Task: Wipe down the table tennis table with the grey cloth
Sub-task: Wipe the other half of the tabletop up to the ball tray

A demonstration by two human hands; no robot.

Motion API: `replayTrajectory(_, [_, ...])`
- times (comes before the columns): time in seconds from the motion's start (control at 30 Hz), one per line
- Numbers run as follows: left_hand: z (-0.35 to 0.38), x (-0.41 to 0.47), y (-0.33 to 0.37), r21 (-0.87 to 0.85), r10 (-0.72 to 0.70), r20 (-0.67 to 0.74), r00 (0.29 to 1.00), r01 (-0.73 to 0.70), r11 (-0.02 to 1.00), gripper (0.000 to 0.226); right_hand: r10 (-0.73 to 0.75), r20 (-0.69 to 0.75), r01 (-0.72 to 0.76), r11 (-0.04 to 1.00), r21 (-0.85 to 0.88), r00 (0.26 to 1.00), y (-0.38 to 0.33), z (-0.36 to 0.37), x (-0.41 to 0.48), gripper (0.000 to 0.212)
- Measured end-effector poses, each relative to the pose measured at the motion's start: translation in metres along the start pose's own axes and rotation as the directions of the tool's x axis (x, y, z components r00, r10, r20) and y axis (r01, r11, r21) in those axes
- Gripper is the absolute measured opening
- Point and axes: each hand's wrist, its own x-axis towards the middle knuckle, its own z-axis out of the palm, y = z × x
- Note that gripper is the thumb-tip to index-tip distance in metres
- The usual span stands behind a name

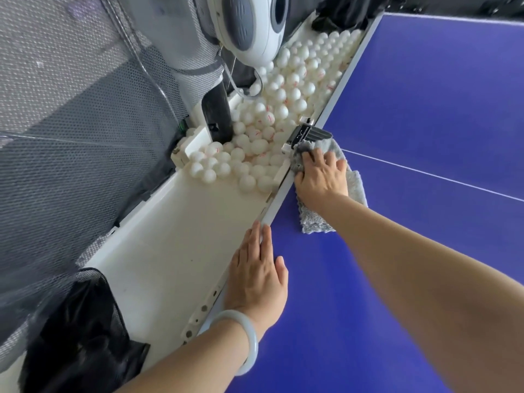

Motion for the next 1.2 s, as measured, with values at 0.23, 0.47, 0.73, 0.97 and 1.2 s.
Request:
replayTrajectory(0.23, [-0.001,-0.002,0.000,0.007,-0.002,-0.035,0.999,0.002,1.000,0.063,0.255,-0.101,-0.246,0.965,0.095,0.962,0.022,0.002,-0.027,0.039])
replayTrajectory(0.47, [0.000,-0.001,0.001,0.031,0.002,-0.041,0.999,-0.001,1.000,0.065,0.147,-0.084,-0.131,0.977,0.167,0.986,0.024,0.006,-0.021,0.059])
replayTrajectory(0.73, [0.002,0.001,0.000,0.019,0.008,0.007,1.000,-0.008,1.000,0.068,0.169,0.079,-0.181,0.969,0.171,0.982,0.040,-0.002,0.017,0.063])
replayTrajectory(0.97, [-0.002,0.001,0.002,0.032,-0.004,0.002,1.000,0.004,0.999,0.068,0.018,0.032,-0.023,0.987,0.156,0.999,0.023,0.009,-0.037,0.062])
replayTrajectory(1.2, [-0.003,0.001,0.001,0.019,-0.004,0.020,1.000,0.004,1.000,0.064,0.163,0.081,-0.173,0.977,0.128,0.983,0.023,0.003,-0.016,0.064])
